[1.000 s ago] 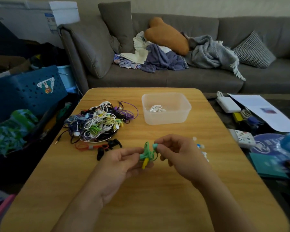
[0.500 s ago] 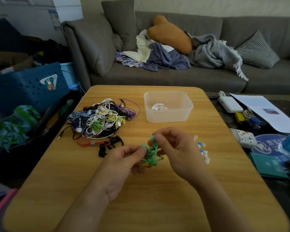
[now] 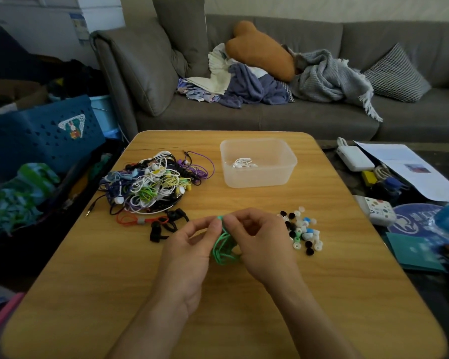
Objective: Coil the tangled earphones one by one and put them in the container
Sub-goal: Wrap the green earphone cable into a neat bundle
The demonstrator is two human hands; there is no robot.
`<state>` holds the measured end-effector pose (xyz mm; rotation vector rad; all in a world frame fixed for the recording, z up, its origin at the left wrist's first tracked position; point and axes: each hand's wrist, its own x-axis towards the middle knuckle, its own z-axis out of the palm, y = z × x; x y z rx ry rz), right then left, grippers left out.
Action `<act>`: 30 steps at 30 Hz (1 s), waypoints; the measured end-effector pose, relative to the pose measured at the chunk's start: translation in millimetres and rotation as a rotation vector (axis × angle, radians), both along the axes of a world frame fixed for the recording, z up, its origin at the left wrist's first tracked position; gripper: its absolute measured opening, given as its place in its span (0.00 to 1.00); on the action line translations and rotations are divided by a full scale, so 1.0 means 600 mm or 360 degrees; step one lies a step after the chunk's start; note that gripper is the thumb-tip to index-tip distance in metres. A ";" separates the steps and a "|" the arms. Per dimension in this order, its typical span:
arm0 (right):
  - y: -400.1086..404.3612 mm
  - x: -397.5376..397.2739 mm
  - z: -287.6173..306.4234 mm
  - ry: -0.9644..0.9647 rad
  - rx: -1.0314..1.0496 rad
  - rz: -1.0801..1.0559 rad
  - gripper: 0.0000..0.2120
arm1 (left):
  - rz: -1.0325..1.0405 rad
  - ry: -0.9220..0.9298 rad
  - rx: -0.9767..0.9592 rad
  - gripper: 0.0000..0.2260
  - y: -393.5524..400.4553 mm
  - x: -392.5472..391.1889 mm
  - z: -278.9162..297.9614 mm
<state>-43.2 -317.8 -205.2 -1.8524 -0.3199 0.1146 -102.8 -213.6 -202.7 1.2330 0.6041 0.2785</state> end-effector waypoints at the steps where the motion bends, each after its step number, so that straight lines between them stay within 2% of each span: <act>1: 0.002 -0.001 0.000 -0.0017 -0.0006 -0.0007 0.04 | 0.0019 -0.0005 -0.0002 0.11 -0.001 0.000 -0.001; 5: -0.003 -0.002 0.004 0.0027 -0.0081 0.0129 0.01 | 0.0062 -0.0027 0.0076 0.08 0.002 0.001 -0.003; 11: -0.017 0.006 0.011 -0.0074 -0.0241 0.0256 0.02 | -0.0052 -0.0027 0.0585 0.03 0.019 -0.003 0.004; 14: -0.019 0.006 0.011 -0.0198 -0.0334 0.0336 0.03 | -0.0131 0.0002 0.0688 0.03 0.028 -0.005 0.006; 18: -0.020 0.006 0.015 -0.0205 -0.0254 0.0423 0.03 | -0.0204 0.0032 0.0734 0.03 0.036 -0.007 0.009; 22: -0.022 0.005 0.020 -0.0323 -0.0229 0.0396 0.03 | -0.0200 0.0064 0.0436 0.04 0.032 -0.006 0.010; 26: -0.026 0.011 0.020 -0.0399 -0.0285 0.0335 0.03 | -0.0195 0.0122 -0.0252 0.10 0.019 0.001 0.006; 28: -0.027 0.012 0.020 -0.0373 -0.0270 0.0307 0.04 | -0.0227 0.0133 -0.0383 0.12 0.016 0.001 0.005; 30: -0.031 0.013 0.022 -0.0280 -0.0195 0.0294 0.04 | -0.0219 0.0124 -0.0353 0.11 0.015 -0.001 0.002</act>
